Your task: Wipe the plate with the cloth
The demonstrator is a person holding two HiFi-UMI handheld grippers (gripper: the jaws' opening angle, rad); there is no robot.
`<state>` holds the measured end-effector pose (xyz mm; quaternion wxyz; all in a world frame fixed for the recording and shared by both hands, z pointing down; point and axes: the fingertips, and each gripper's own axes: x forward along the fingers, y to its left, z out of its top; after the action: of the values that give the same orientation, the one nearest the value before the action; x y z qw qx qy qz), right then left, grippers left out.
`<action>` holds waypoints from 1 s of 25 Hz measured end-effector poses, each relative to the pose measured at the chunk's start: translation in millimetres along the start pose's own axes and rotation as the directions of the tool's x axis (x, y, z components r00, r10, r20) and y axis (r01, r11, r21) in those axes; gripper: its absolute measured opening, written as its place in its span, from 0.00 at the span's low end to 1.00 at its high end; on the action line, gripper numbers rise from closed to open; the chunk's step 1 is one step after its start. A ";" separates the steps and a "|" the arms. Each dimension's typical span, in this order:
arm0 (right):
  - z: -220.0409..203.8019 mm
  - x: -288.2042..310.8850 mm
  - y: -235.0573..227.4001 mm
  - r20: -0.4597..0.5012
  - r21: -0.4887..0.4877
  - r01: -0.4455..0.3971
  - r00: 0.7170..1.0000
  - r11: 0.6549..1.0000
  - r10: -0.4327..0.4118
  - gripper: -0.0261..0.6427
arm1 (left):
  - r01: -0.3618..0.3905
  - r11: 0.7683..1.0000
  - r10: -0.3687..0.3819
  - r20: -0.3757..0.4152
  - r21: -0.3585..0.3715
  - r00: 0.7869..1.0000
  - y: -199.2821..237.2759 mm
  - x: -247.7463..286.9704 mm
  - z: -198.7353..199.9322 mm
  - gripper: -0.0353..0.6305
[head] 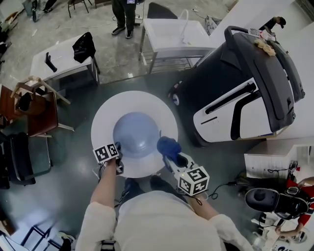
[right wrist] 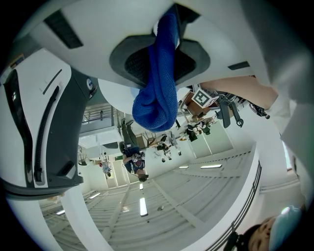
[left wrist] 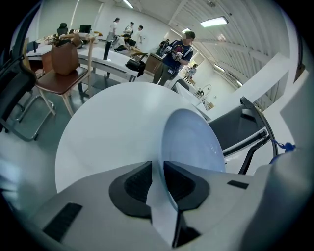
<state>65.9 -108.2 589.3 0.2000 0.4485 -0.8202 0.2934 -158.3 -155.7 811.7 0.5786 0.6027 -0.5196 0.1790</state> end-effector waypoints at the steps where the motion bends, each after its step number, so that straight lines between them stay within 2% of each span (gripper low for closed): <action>1: -0.7 0.9 1.0 -0.002 -0.001 -0.003 1.000 1.000 0.003 0.17 | 0.006 1.000 -0.006 0.002 -0.002 1.000 -0.4 0.3 0.0 0.19; 3: -1.2 2.2 3.6 -0.004 -0.003 -0.010 1.000 1.000 0.010 0.17 | 0.025 0.999 -0.025 0.005 -0.019 1.000 -2.6 1.3 0.4 0.14; 7: -1.5 1.0 7.4 -0.001 -0.007 -0.011 1.000 1.000 0.011 0.17 | 0.076 0.992 -0.075 0.015 -0.099 0.997 -6.0 1.7 -1.9 0.12; 9: -1.0 0.1 8.7 -0.001 -0.013 -0.011 1.000 1.000 0.011 0.17 | 0.087 0.990 -0.085 0.023 -0.111 0.996 -7.0 -0.4 -2.3 0.12; 18: 13.6 1.9 12.6 0.032 -0.031 -0.029 0.999 0.999 0.030 0.17 | 0.093 0.995 -0.090 0.062 -0.045 0.994 -19.7 -18.4 13.5 0.12; 25: 28.0 -1.5 16.6 0.071 -0.046 -0.042 0.996 0.998 0.045 0.17 | 0.162 0.986 -0.155 0.125 -0.048 0.980 -40.0 -48.4 23.4 0.12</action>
<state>50.8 -118.8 562.5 0.1737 0.4363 -0.8428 0.2631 -153.1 -164.5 745.4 0.5757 0.6349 -0.5090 0.0808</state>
